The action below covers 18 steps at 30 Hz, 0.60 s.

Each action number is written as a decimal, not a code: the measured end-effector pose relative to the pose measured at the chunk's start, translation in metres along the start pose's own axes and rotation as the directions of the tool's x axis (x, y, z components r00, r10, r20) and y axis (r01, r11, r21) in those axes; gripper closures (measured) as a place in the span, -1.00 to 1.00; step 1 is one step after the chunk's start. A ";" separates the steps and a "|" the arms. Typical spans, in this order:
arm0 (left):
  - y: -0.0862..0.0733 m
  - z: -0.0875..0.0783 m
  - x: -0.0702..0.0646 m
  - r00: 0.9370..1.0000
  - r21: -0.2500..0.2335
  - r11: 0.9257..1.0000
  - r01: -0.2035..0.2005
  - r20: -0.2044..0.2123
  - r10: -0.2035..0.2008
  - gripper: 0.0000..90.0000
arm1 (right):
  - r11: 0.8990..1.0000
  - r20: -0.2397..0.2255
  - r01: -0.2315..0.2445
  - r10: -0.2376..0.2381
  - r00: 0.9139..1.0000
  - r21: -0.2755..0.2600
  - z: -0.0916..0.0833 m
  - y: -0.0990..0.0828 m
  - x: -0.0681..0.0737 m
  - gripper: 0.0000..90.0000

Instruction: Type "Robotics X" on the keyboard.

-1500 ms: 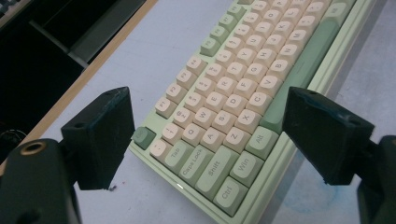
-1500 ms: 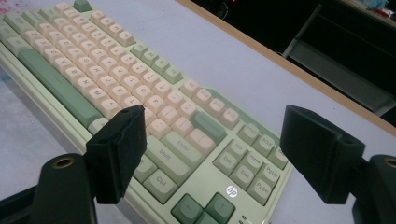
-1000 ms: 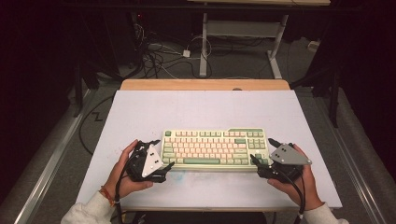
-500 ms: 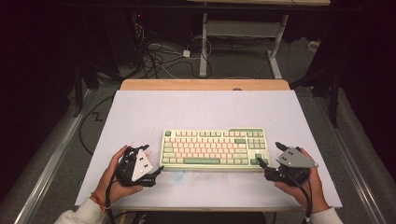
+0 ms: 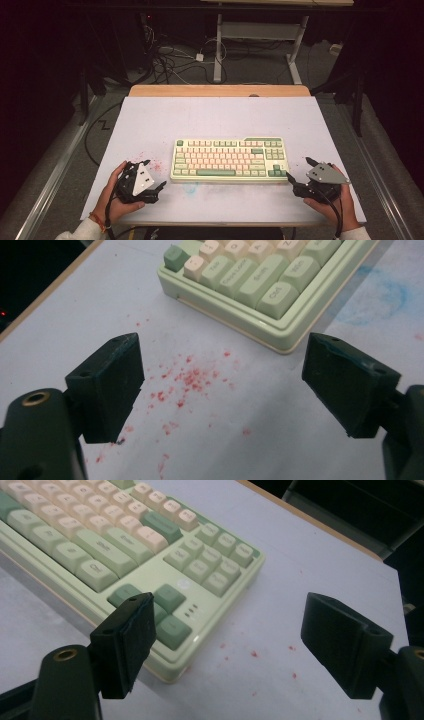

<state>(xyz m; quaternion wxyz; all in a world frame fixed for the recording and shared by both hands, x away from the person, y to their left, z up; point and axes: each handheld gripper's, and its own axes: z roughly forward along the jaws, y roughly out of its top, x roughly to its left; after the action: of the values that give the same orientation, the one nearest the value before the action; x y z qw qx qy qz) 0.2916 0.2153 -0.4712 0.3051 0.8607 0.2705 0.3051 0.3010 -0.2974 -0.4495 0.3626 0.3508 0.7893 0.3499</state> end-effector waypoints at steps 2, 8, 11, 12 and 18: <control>-0.004 0.000 0.000 1.000 0.011 1.000 0.005 0.004 -0.005 -0.65 | 1.000 0.007 -0.004 0.004 1.000 0.010 0.001 -0.007 -0.002 -0.51; -0.012 0.002 -0.005 1.000 0.047 0.999 0.008 0.021 -0.009 -0.65 | 0.999 0.013 -0.032 0.031 0.999 0.041 0.002 -0.020 -0.005 -0.53; -0.011 0.001 -0.007 1.000 0.041 0.999 0.001 0.015 -0.001 -0.65 | 0.999 0.010 -0.032 0.031 0.999 0.041 0.003 -0.019 -0.003 -0.54; -0.011 0.001 -0.007 1.000 0.036 0.999 0.005 0.017 -0.005 -0.65 | 0.999 0.009 -0.031 0.030 1.000 0.038 0.003 -0.019 -0.002 -0.55; -0.013 -0.001 -0.006 1.000 0.036 0.999 0.005 0.014 -0.006 -0.65 | 0.999 0.012 -0.020 0.020 1.000 0.027 0.001 -0.015 0.001 -0.59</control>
<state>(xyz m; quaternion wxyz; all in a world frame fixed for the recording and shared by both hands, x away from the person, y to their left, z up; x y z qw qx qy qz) 0.2833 0.2206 -0.4820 0.2922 0.8674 0.2762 0.2932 0.2971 -0.3042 -0.4626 0.3589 0.3657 0.7883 0.3406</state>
